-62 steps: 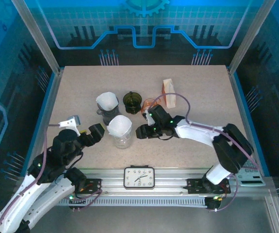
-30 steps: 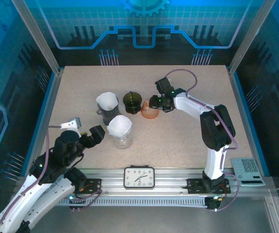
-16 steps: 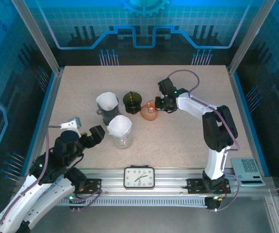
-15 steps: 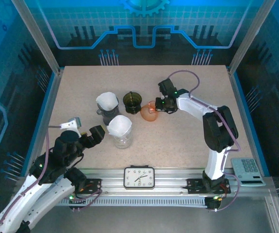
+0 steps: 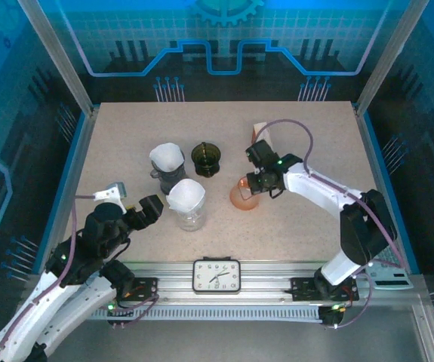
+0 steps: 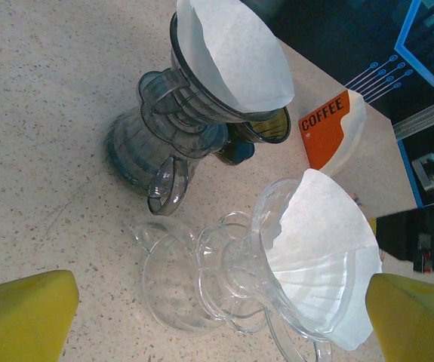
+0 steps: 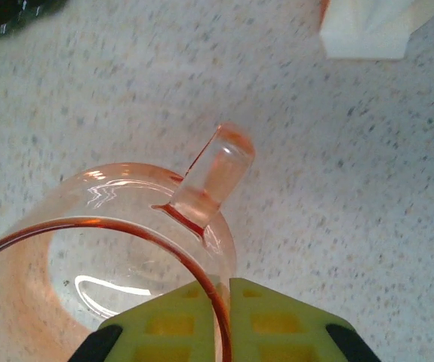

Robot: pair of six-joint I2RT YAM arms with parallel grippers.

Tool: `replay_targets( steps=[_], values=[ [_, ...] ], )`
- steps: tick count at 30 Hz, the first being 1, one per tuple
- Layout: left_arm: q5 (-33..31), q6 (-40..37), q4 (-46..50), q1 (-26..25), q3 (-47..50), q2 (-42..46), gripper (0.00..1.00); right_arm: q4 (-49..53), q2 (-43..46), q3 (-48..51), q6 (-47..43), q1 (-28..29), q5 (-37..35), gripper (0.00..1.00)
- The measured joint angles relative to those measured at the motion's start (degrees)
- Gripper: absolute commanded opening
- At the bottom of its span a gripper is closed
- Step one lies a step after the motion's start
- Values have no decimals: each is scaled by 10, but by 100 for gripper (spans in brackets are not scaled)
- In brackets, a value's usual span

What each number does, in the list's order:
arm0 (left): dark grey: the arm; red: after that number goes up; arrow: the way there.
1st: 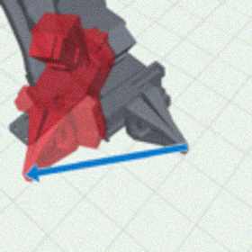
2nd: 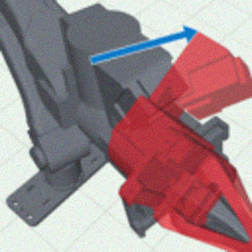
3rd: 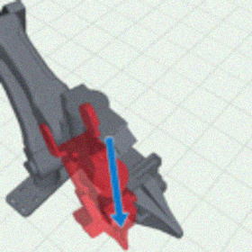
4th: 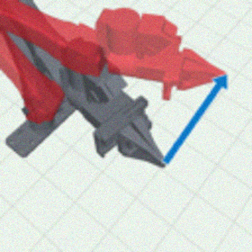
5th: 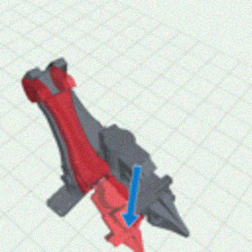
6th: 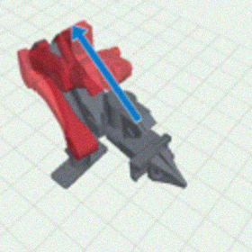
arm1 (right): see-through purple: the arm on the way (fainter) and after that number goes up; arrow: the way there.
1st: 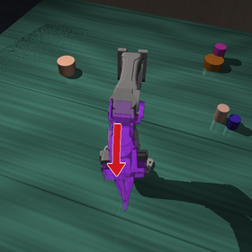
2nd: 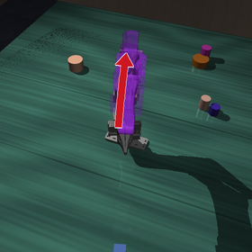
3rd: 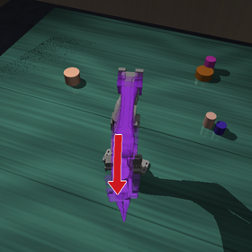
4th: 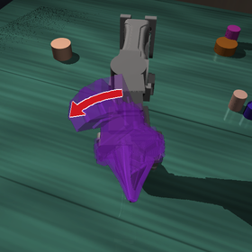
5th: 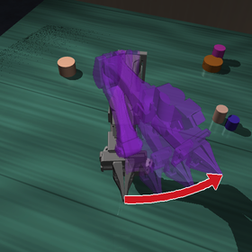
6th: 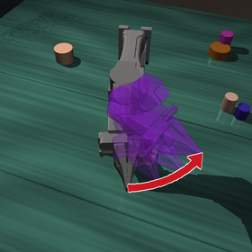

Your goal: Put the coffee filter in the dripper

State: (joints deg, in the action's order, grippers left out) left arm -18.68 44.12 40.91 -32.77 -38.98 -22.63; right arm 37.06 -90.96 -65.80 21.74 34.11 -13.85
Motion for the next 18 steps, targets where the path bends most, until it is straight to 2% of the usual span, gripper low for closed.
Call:
replay_targets(
  steps=[6, 11, 16, 18],
  values=[
    [0, 0, 0, 0, 6, 0, 99, 15, 12, 40, -2, 68, -33, 13],
    [0, 0, 0, 0, 7, 0, 99, 13, 17, 51, 0, 93, -47, 18],
    [0, 0, 0, 0, 9, 0, 99, 5, 17, 52, 8, 102, -46, 29],
    [0, 0, 0, 0, 9, 0, 99, 4, 18, 52, 12, 102, -46, 36]
  ],
)
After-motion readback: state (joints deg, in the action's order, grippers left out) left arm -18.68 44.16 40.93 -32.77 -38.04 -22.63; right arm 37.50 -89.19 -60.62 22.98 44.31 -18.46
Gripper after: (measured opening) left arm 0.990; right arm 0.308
